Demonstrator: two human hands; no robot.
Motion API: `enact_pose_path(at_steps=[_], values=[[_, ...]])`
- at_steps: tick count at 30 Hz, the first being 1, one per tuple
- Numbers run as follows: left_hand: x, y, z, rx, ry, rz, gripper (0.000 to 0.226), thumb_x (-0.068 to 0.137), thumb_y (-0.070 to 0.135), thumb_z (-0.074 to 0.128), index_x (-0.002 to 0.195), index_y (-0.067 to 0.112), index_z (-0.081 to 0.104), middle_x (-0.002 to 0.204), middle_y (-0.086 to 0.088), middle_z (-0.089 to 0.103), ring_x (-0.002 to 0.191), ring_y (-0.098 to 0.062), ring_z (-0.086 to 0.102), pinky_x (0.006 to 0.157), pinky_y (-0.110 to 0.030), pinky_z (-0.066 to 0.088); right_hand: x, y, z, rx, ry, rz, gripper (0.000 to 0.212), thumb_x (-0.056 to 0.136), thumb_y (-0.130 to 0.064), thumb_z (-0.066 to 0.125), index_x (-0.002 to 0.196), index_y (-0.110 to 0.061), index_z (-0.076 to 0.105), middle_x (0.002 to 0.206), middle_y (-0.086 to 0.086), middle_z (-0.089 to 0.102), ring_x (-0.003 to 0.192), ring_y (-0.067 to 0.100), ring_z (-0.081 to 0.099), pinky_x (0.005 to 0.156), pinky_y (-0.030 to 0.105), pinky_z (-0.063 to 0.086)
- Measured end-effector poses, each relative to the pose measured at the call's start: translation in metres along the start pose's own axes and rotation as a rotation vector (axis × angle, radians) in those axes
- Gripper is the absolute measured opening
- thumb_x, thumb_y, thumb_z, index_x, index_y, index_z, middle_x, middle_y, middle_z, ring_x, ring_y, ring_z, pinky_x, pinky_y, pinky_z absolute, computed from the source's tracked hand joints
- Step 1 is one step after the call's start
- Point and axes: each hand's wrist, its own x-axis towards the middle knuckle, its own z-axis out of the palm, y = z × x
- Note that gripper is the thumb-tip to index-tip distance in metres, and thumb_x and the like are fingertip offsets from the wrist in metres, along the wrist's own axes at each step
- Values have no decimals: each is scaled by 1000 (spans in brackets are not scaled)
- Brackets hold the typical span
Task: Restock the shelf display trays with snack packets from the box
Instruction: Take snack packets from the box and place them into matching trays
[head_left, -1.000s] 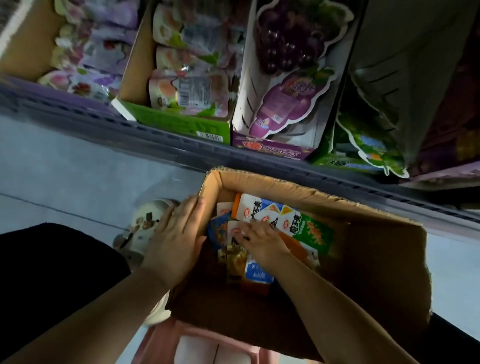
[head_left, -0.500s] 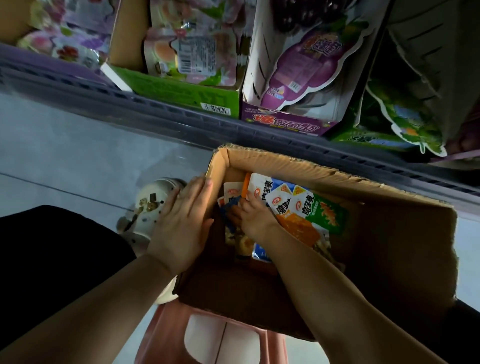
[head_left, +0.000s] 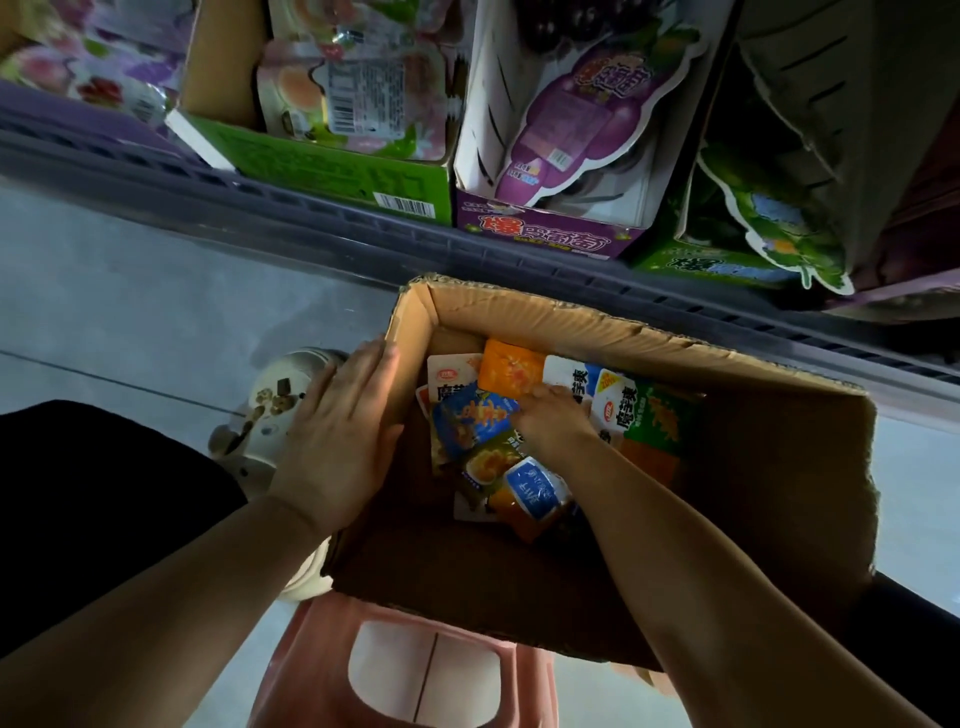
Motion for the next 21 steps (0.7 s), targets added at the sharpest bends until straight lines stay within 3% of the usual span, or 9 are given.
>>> enact_pose_path(at_steps=[3,6,9,12,14,16,18,19,21], values=[[0,1,-2,4,3,8,58,82,27,35,132,-1,31,130,-27,48,122,-25,28,102,-34,15,-3,8,7,71,2,4,42,91,-26,53,131,-15,43,132,11,48,124,29,40,102,39,34],[1,1,-2,4,1,16,57,82,26,35,131,-2,32,129,-28,48,121,-25,28,102,-34,15,-10,13,5,124,-140,-33,65,84,-41,61,139,-19,35,137,11,43,127,29,37,102,37,33],[1,1,-2,-4,7,27,56,82,26,35,130,-3,32,128,-29,49,121,-26,29,101,-34,15,-18,16,2,119,-252,-50,78,81,-40,65,144,-21,23,141,12,39,128,31,38,102,41,36],[1,1,-2,-21,9,33,56,82,25,35,130,-4,32,128,-30,49,120,-26,29,101,-35,15,-23,15,3,105,-275,-81,79,82,-29,66,144,-17,18,134,11,48,119,30,49,92,39,44],[1,1,-2,-29,1,26,57,82,26,35,131,-4,32,129,-30,48,121,-26,29,101,-34,15,-26,11,9,98,-264,-81,77,83,-21,65,144,-14,17,133,12,49,117,31,50,88,37,45],[1,0,-2,-25,-4,20,57,82,26,34,131,-3,31,129,-30,48,120,-26,29,101,-35,15,-28,9,23,87,-273,-45,70,88,-15,58,145,-17,17,138,16,43,125,38,40,94,38,42],[1,0,-1,-9,-6,22,58,82,26,34,132,-2,29,129,-29,48,120,-25,30,101,-35,17,-30,7,36,122,-269,-14,51,91,-16,52,139,-13,32,137,20,44,129,41,32,103,39,32],[1,0,-1,2,-5,25,58,81,26,34,132,-1,28,129,-28,48,120,-25,30,100,-35,17,-31,6,41,175,-239,-3,39,92,-17,50,130,-11,44,131,19,50,125,38,38,104,37,30],[1,1,0,21,-1,23,58,81,26,33,133,0,27,129,-27,49,120,-24,30,101,-35,19,-31,3,44,318,-180,22,23,92,-15,48,111,-9,58,115,16,60,110,31,51,91,31,35]])
